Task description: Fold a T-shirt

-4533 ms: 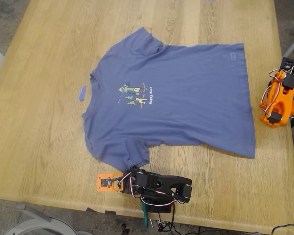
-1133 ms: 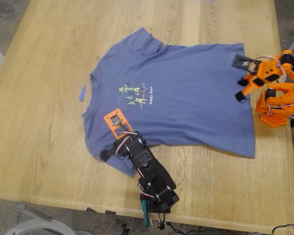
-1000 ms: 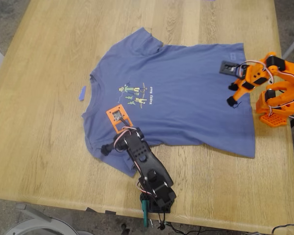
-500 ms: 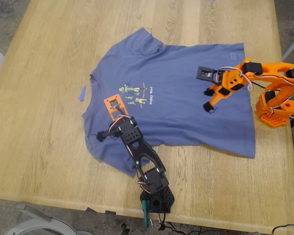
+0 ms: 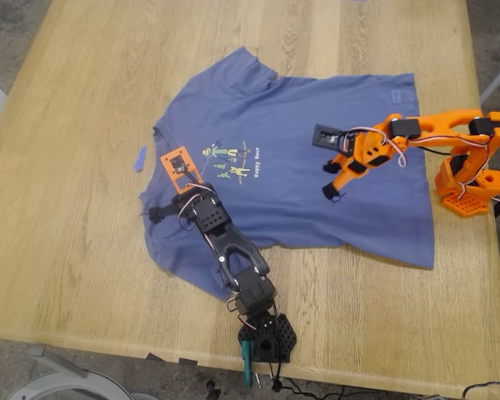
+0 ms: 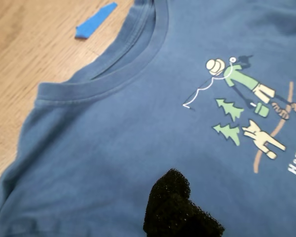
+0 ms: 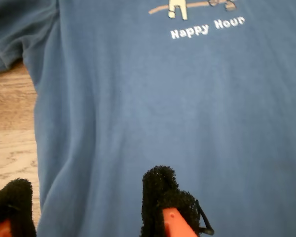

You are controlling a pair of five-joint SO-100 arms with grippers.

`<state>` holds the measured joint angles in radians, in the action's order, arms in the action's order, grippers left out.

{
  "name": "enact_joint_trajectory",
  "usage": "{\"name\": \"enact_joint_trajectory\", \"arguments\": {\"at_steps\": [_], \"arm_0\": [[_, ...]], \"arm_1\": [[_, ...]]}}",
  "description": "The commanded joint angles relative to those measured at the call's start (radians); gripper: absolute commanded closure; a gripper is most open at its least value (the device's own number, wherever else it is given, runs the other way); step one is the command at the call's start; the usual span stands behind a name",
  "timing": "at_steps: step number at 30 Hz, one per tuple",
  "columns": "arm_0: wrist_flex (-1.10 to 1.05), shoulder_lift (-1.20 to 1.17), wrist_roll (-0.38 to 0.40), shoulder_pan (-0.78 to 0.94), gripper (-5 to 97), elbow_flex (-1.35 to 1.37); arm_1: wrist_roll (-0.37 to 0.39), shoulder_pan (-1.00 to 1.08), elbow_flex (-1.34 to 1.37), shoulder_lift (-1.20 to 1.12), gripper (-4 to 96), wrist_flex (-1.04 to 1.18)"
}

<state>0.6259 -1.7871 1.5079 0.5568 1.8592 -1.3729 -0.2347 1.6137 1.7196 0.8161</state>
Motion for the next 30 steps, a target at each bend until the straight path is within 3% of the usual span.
{"name": "enact_joint_trajectory", "arguments": {"at_steps": [1, 8, 30], "arm_0": [[-0.081, 0.021, 0.012, 0.012, 28, -0.066], [-0.207, 0.153, 0.008, 0.034, 28, -0.083], [-0.468, 0.522, 0.008, 0.103, 27, -0.321]], "arm_1": [[0.006, -0.018, -0.089, -0.032, 59.1, -0.038], [0.009, -0.034, -0.179, -0.141, 60.4, -0.081], [0.011, -0.069, -0.095, -0.138, 62.5, -0.149]]}}
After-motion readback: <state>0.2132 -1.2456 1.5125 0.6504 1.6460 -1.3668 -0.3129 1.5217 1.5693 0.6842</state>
